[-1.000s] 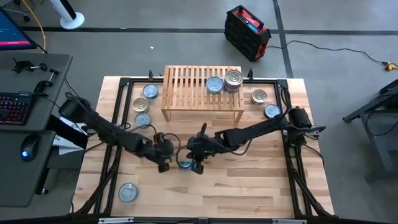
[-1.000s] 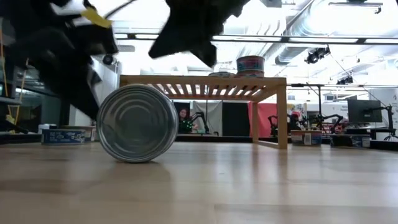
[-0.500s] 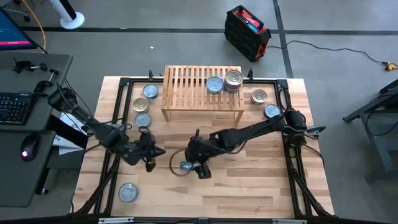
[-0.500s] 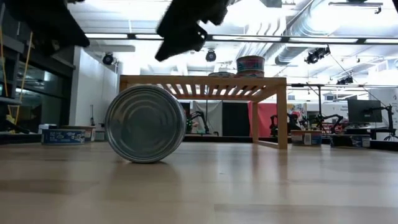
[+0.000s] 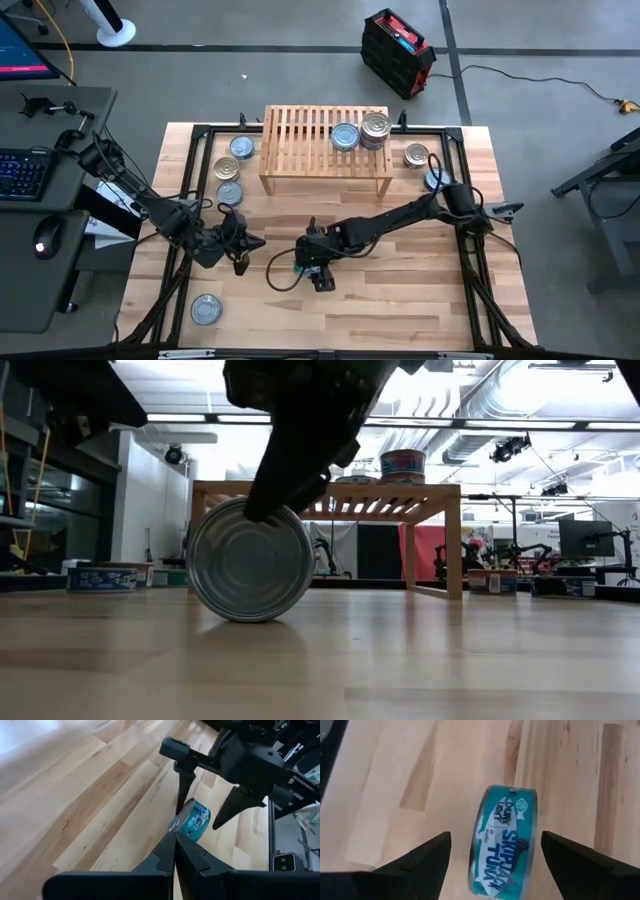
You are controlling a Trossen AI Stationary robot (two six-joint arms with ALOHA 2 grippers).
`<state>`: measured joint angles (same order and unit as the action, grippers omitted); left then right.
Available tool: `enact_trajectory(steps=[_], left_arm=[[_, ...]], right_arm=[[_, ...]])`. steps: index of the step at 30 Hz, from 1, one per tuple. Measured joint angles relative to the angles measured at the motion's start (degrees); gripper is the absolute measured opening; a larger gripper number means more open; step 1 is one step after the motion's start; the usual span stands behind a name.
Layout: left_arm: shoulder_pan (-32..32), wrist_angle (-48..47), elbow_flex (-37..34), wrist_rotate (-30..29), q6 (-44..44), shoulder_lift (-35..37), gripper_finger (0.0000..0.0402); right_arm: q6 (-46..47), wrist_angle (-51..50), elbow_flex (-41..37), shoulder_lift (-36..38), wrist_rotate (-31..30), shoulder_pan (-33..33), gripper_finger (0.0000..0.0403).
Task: Stack canned seafood by type on shelf
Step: Put the green-blue tuna can on the shelf
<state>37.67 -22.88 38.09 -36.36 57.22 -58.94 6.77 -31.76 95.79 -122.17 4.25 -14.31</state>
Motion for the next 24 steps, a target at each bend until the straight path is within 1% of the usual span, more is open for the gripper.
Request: enact_trajectory(steps=[2,4,6,9,10,12,14,19,22,24], left_arm=[[0.00,0.03,0.00,0.00,-0.13,0.00,0.0000],[0.00,0.49,0.00,0.02,-0.20,0.00,0.0000],[0.00,2.29,0.00,0.66,-0.73,0.23,0.0000],[-0.04,7.39,0.01,4.24,-7.55,2.39,0.0000],[-0.04,8.74,0.03,5.02,-10.08,3.60,0.0000],[-0.02,9.61,0.75,5.31,-14.12,6.40,0.0000],[-0.04,9.51,2.38,5.02,-17.70,9.89,0.0000],[-0.04,9.59,7.38,4.70,-27.35,17.88,0.0001],[-0.04,9.80,10.00,4.72,-32.15,21.13,0.0001],[-0.04,9.76,10.96,4.70,-34.86,22.57,0.0001]], right_arm=[[1.24,0.20,0.00,-0.32,-1.78,-0.13,0.0289],[2.17,0.03,0.00,-0.49,-3.98,-0.44,0.0262],[2.60,-0.97,0.94,-0.52,-5.84,-0.80,0.0214],[3.37,-2.72,4.81,-0.52,-8.40,-1.30,0.0116],[3.05,-4.08,6.76,-0.52,-9.20,-1.49,0.0104],[0.69,-7.11,11.71,-0.52,-11.49,-1.70,0.0105],[-2.07,-9.78,17.16,-0.51,-16.41,-1.83,0.0105],[-12.10,-13.80,28.14,-0.44,-35.80,-1.43,0.0105],[-18.01,-14.71,32.13,-0.42,-48.06,0.41,0.0105],[-21.20,-15.56,33.42,-0.33,-55.34,2.41,0.0105]])
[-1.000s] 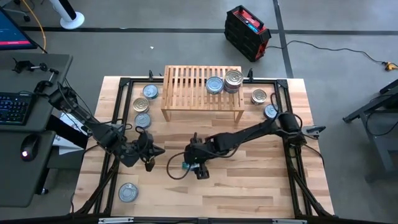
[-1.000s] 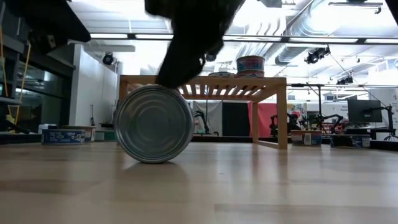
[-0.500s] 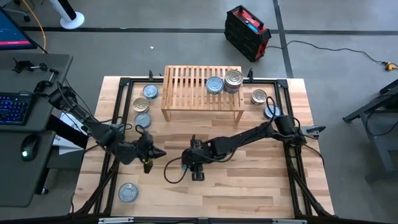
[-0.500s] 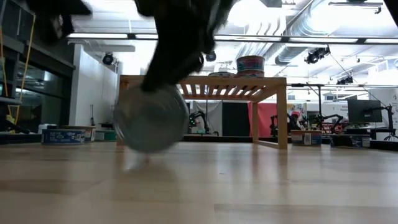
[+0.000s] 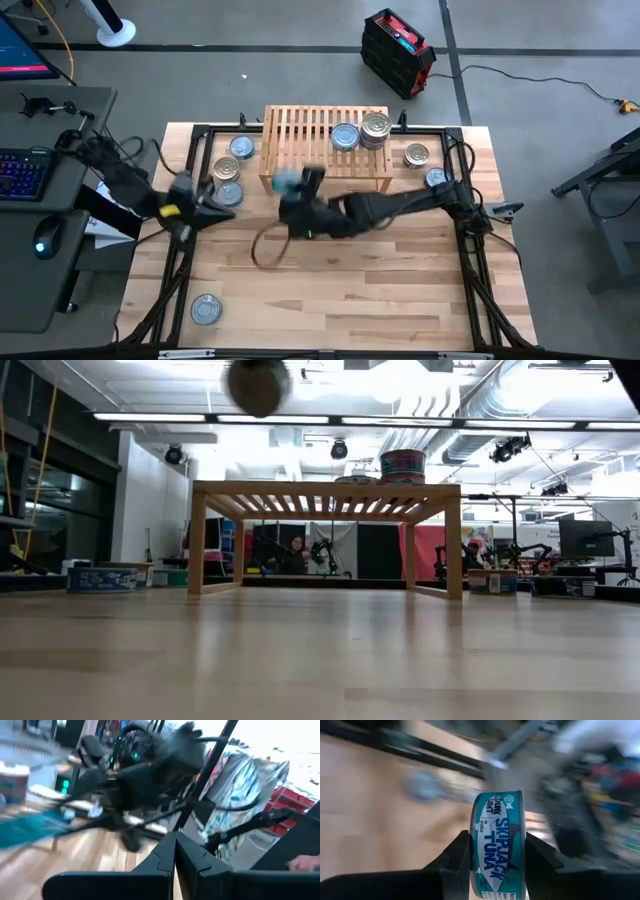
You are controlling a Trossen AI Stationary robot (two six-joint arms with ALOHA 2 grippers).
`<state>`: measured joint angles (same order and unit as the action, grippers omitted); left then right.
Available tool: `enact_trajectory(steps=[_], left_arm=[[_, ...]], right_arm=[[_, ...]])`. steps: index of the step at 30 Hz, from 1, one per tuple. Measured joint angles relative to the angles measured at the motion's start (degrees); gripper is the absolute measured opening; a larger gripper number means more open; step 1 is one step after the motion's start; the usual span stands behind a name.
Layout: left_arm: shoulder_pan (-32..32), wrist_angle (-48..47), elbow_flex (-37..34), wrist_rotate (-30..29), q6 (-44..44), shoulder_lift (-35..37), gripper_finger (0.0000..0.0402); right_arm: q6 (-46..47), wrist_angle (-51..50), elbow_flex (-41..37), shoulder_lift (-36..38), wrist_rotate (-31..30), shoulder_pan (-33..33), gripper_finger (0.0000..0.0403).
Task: Stack canned seafood by type on shelf
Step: Put the green-blue tuna can on the shelf
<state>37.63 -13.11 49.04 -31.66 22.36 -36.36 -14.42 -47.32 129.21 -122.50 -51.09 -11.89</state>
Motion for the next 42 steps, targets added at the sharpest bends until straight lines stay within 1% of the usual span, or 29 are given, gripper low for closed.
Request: enact_trajectory(steps=[2,3,5,10,14,17,22,26,30,38,42], left_arm=[[0.00,0.10,0.28,0.00,-2.29,1.08,0.0001],[0.00,-0.16,0.26,0.00,-3.15,1.40,0.0001],[0.00,-0.19,0.23,0.00,-4.03,1.56,0.0001],[0.00,-0.31,-0.08,0.02,-4.01,1.16,0.0001],[0.00,-0.53,-0.25,-0.42,-2.85,0.19,0.0001],[0.00,-0.56,-0.29,-1.16,-2.56,-0.31,0.0001],[0.00,-0.13,-0.27,-4.48,-2.17,-1.05,0.0001],[-0.07,0.12,-0.27,-5.73,-0.68,-1.13,0.0001],[-0.07,0.18,-0.28,-5.95,1.19,-1.13,0.0001],[-0.07,0.13,-0.27,-5.96,2.99,-1.15,0.0001],[-0.07,0.12,-0.27,-5.97,3.37,-1.13,0.0001]], right_arm=[[-2.30,-1.56,0.55,0.00,-5.36,2.49,0.0105],[-2.99,-2.03,0.54,0.00,-6.48,3.80,0.0105],[-4.49,-3.28,0.38,0.00,-6.75,6.49,0.0105],[-5.56,-5.17,0.32,-1.06,-3.11,12.54,0.0105],[-6.64,-5.59,0.26,-2.17,0.47,15.44,0.0105],[-6.68,-6.29,0.26,-2.93,1.89,16.23,0.0105],[-8.65,-7.99,0.26,-5.17,2.20,17.05,0.0114],[-10.51,-8.01,0.26,-5.57,2.34,17.79,0.0116],[-10.53,-8.50,0.26,-5.60,4.60,18.12,0.0120],[-8.97,-9.50,0.26,-5.60,4.66,18.02,0.0161],[-8.62,-11.73,0.26,-5.60,4.57,18.02,0.0167]])
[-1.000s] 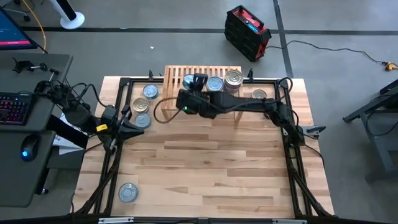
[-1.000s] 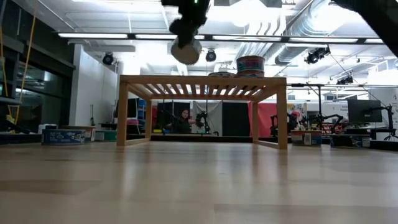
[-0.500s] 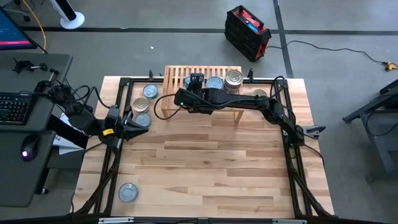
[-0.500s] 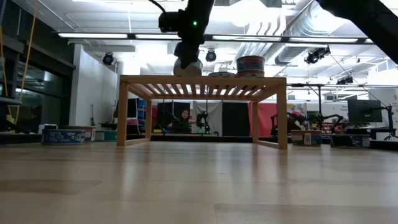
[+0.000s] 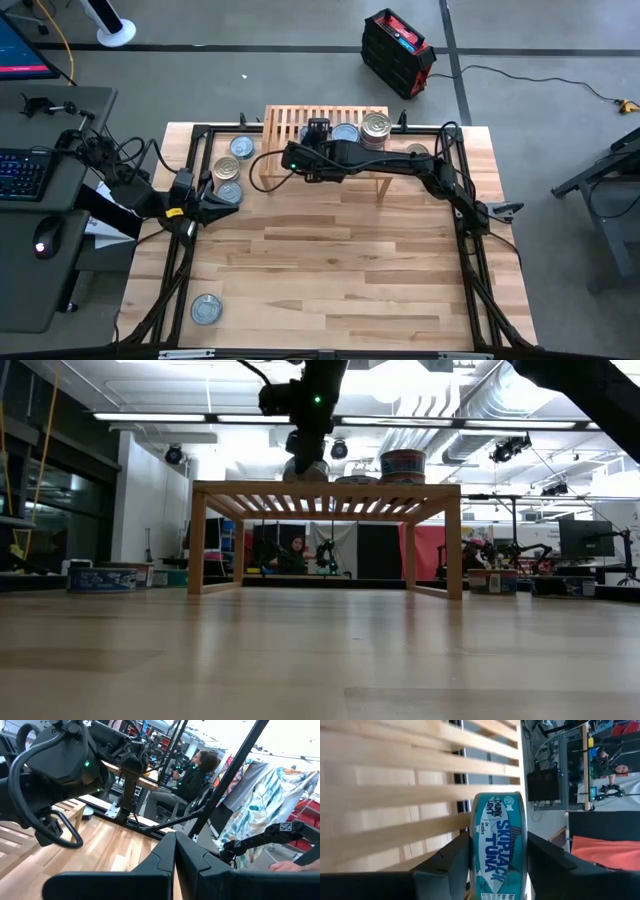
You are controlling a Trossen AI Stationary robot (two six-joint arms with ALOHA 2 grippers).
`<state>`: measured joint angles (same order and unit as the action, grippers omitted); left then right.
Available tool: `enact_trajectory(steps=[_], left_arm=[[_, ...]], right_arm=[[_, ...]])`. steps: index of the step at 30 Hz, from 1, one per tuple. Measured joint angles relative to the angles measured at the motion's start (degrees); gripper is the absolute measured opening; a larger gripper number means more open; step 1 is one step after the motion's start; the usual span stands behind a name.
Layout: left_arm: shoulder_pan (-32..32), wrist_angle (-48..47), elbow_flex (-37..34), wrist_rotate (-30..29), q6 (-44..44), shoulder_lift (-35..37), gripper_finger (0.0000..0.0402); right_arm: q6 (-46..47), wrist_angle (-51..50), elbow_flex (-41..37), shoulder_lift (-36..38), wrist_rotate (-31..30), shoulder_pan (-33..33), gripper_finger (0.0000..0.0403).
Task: Stack canned seafood by type on shelf
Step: Put the green-blue tuna can on the shelf, then move the blue tuna can to the middle right of the table
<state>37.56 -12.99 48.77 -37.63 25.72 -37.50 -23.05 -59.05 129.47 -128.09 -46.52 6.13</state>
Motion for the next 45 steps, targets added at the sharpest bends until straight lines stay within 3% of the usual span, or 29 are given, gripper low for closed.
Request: enact_trajectory(steps=[10,19,23,27,32,36,39,45], left_arm=[[0.00,-0.04,0.00,0.00,0.10,-0.01,0.0001],[0.00,-0.15,0.00,0.01,0.08,0.00,0.0001],[0.00,-0.42,0.00,0.01,0.06,0.00,0.0001],[0.02,-0.80,0.00,0.01,0.06,0.00,0.0001],[0.02,-1.94,0.00,0.02,0.06,0.00,0.0001],[0.02,-2.02,0.00,0.02,0.06,0.00,0.0001],[0.02,-2.03,0.00,0.02,0.18,0.00,0.0001],[0.02,-2.14,0.00,0.14,0.65,0.00,0.0001]], right_arm=[[2.99,-1.51,0.02,0.00,4.68,0.00,0.0173],[4.98,-1.99,0.35,0.00,4.60,-0.36,0.0242],[6.18,-4.58,4.54,-0.01,9.29,-1.75,0.0251],[12.65,-2.26,4.02,2.47,14.15,-3.94,0.0252],[27.26,-2.37,4.08,5.36,17.42,-6.37,0.0252],[36.40,-6.95,3.33,5.09,30.30,-7.49,0.0252],[42.53,-11.30,-0.26,5.16,34.01,-9.75,0.0252],[47.52,-18.48,-11.77,5.56,35.28,-18.37,0.0252]])
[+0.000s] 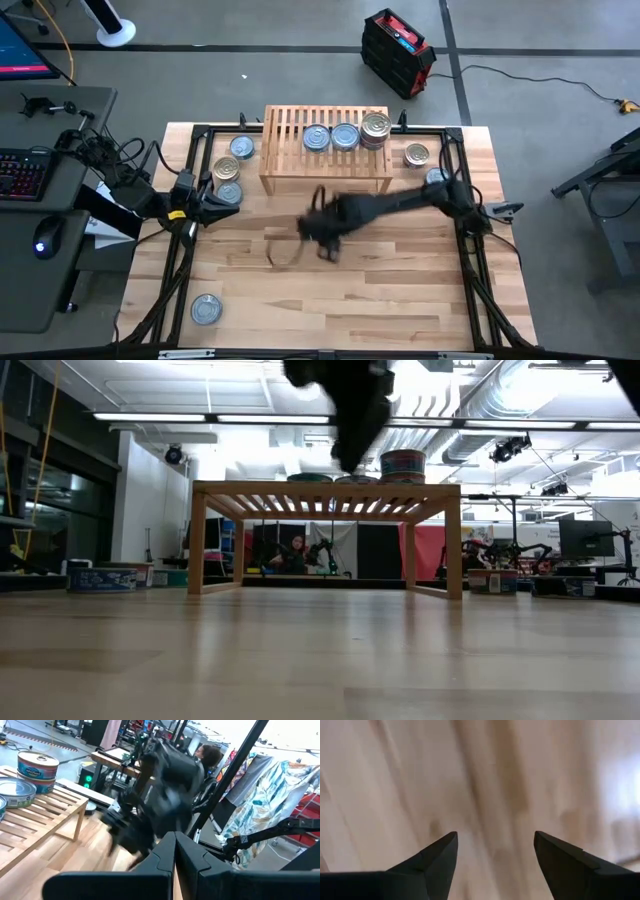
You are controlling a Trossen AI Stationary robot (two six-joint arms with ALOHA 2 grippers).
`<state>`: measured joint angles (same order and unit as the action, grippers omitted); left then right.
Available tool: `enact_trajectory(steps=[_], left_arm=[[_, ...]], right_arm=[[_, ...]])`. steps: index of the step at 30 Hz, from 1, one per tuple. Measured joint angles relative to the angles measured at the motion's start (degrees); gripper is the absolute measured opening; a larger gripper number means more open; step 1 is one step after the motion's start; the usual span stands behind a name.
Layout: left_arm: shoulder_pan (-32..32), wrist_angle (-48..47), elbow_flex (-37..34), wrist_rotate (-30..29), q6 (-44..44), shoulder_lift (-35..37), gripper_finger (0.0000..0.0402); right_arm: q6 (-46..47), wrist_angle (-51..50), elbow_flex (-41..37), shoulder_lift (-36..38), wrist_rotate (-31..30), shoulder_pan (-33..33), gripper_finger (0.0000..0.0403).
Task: Stack canned seafood by type on shelf
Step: Move the blue tuna can to the middle right of the table
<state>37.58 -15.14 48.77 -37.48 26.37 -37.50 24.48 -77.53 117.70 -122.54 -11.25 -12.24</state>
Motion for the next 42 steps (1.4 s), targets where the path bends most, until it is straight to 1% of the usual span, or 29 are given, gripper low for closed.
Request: enact_trajectory(steps=[3,6,9,11,14,16,17,19,20,24,29,33,37,40,42], left_arm=[[0.00,-0.53,0.02,1.56,0.00,0.01,0.0001],[0.00,-2.16,0.02,3.07,0.07,0.00,0.0001],[0.00,-3.52,0.02,3.33,0.07,0.00,0.0001],[0.00,-3.54,0.02,3.31,-0.10,0.00,0.0001],[0.00,-3.51,0.02,2.32,-0.54,0.00,0.0001],[0.00,-3.50,0.02,0.41,-0.56,0.00,0.0001],[0.00,-3.50,0.02,-0.91,-0.57,0.00,0.0001],[-0.02,-3.48,0.02,-3.61,-0.52,0.00,0.0001],[-0.06,-3.46,0.02,-4.76,-0.40,0.00,0.0001],[-0.07,-2.05,0.02,-7.16,0.15,0.00,0.0001],[-0.07,-0.90,0.02,-7.68,1.81,0.00,0.0001],[-0.07,-0.90,0.02,-7.67,4.40,0.00,0.0001],[-0.07,-0.92,0.02,-7.66,5.76,0.00,0.0001],[-0.07,-0.90,0.02,-7.68,5.82,0.00,0.0001],[-0.07,-0.90,0.02,-7.68,5.95,0.00,0.0001]], right_arm=[[5.29,-0.57,-9.61,2.38,4.09,-3.61,0.0249],[12.95,0.10,-21.74,7.90,8.65,-6.19,0.0232],[24.35,0.94,-34.83,15.81,10.95,-7.82,0.0195],[33.95,1.88,-42.89,22.05,10.91,-7.67,0.0158],[47.39,2.61,-53.94,30.87,7.40,-5.68,0.0081],[54.80,2.87,-59.82,36.34,3.20,-3.19,0.0026],[58.42,2.92,-62.33,38.89,0.49,-1.56,0.0014],[65.20,3.02,-66.65,42.97,-4.82,2.20,0.0016],[67.05,3.18,-68.53,44.57,-7.25,4.26,0.0018],[69.58,4.07,-73.88,48.25,-15.38,12.47,0.0003],[71.07,6.99,-78.14,47.99,-23.18,19.77,0.0002],[71.07,11.44,-80.97,47.91,-27.23,24.65,0.0001],[71.06,11.74,-81.77,47.91,-32.03,28.65,0.0000],[70.17,12.71,-82.77,47.91,-33.56,31.80,0.0000],[68.24,14.80,-84.00,47.91,-33.44,33.75,0.0000]])
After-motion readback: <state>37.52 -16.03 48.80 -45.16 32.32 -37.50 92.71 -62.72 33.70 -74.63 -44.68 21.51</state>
